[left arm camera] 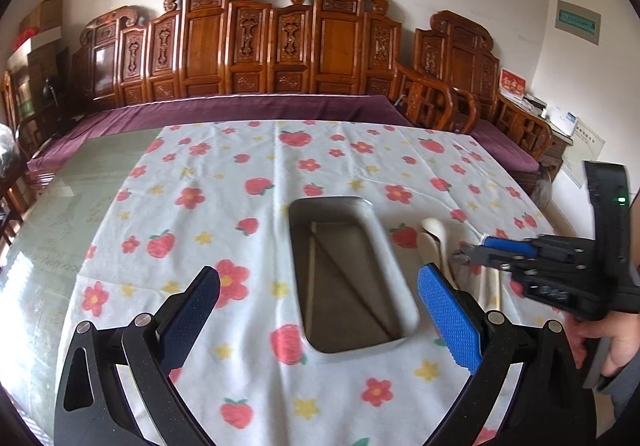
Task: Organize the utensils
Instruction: 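Move the left gripper to the pile and grasp a white plastic spoon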
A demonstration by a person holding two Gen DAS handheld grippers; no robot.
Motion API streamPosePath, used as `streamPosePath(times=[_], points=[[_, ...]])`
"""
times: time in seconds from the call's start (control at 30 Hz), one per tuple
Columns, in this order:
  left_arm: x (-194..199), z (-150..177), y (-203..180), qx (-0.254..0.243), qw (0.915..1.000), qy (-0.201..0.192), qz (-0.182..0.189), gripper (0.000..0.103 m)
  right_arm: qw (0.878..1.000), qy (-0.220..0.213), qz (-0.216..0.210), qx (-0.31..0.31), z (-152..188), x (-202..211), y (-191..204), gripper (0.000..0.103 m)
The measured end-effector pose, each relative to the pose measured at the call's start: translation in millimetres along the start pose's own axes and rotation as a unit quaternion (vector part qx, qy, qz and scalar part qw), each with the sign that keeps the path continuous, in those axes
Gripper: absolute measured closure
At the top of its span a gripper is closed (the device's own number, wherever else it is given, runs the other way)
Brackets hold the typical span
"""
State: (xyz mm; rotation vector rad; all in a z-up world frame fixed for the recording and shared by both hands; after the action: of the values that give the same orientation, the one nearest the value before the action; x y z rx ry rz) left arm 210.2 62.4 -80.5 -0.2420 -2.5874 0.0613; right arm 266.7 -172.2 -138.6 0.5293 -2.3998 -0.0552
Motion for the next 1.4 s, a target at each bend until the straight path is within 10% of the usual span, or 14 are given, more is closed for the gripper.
streamPosePath(times=[0.4, 0.87, 1.1, 1.4], points=[[-38.1, 13.5, -60.8, -0.003, 0.9985, 0.036, 0.040, 0.008, 0.997, -0.007, 0.071, -0.043, 59.7, 25.0, -104.9, 0.067], [-130.0, 23.7, -145.8, -0.054, 0.9899, 0.107, 0.075, 0.039, 0.995, -0.005, 0.072, -0.071, 87.7, -0.5, -143.1, 0.067], [-179.6, 39.6, -171.8, -0.083, 0.9797, 0.161, 0.087, 0.071, 0.995, -0.006, 0.068, -0.067, 93.1, 2.2, -144.1, 0.067], [-210.5, 44.3, -190.9, -0.095, 0.9762, 0.175, 0.087, 0.074, 0.994, -0.021, 0.056, -0.090, 89.3, 10.7, -157.1, 0.067]])
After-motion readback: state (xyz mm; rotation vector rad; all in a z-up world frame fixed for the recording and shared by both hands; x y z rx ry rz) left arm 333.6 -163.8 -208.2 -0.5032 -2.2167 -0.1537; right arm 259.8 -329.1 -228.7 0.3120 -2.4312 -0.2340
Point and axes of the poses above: each gripper's, at about its wrist camera, not at the fingertips, and x roughly against the way its jaws point, y to its left, z to its underside, the point moved 1 cm from there along -x, roughly the way its jaws point, and after that the axes turned 11 degrees about -y, right-handed, at the moved point
